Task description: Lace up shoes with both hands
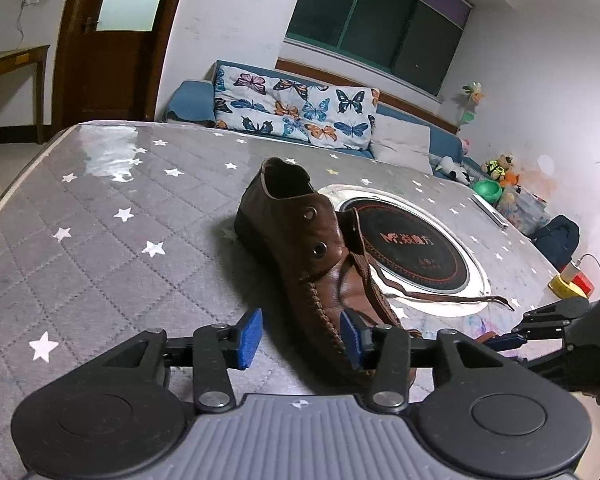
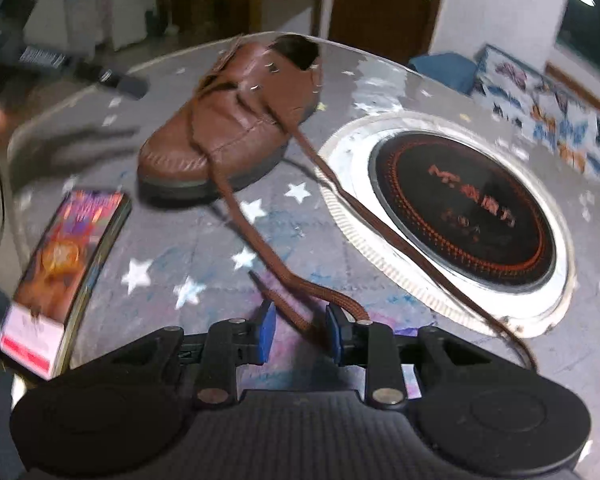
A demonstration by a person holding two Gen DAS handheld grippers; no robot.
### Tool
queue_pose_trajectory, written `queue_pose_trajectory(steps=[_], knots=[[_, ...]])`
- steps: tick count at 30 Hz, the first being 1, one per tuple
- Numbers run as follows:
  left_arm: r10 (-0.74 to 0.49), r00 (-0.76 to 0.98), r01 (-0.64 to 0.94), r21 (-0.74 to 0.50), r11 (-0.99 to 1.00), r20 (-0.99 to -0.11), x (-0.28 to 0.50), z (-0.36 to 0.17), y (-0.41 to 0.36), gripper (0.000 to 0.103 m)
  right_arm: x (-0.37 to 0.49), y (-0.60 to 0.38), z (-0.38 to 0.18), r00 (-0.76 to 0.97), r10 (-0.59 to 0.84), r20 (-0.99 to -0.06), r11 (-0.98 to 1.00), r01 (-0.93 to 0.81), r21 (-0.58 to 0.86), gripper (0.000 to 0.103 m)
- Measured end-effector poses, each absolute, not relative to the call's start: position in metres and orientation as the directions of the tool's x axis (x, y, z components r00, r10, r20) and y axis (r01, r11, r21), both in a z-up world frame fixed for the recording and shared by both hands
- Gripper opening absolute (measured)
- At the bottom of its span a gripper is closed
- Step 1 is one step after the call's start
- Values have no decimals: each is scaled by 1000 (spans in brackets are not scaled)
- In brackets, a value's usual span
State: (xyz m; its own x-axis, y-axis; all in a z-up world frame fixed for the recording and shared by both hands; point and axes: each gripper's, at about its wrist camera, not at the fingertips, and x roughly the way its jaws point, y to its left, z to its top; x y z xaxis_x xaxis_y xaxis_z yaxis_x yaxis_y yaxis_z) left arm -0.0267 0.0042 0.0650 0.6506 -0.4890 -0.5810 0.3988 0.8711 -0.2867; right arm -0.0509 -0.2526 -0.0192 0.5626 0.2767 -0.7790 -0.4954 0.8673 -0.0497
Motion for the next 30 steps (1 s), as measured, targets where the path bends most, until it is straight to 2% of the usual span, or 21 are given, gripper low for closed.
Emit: queue_pose_trajectory(steps=[2,3,5,8,14,16,18,24,30], knots=[[-486,652,395,-286,873,-582,-26,65,5,48,-48,-258,-20,557,293,-777,882,-471,-4,21],[-484,652,392,-287,874,-584,-26,64,5,48,-48,-260,-20,560,293,-775,889,-457,6,10],[-484,649,388,-291,874,-588,-24,63,5,49,-48,-266,-19,554,302,-776,903,-428,45,2],[-490,643,395,-294,870,-589,-24,62,3,49,-46,-281,-19,547,325,-771,926,-350,143,2],[-496,639,413,-282,866,-588,-23,67,-4,51,-54,-265,-19,562,275,-780,905,-425,13,6],[-494,639,415,-276,867,-589,-22,69,-6,51,-55,-261,-19,566,263,-781,903,-429,-7,2],[-486,641,413,-266,871,-595,-19,71,-10,51,-58,-256,-18,580,256,-773,900,-436,-29,1],[-448,651,387,-240,890,-613,-6,78,-19,51,-73,-252,4,686,251,-683,903,-420,-91,1],[-436,649,378,-233,896,-623,5,80,-31,52,-79,-273,27,783,166,-600,940,-310,-144,1]])
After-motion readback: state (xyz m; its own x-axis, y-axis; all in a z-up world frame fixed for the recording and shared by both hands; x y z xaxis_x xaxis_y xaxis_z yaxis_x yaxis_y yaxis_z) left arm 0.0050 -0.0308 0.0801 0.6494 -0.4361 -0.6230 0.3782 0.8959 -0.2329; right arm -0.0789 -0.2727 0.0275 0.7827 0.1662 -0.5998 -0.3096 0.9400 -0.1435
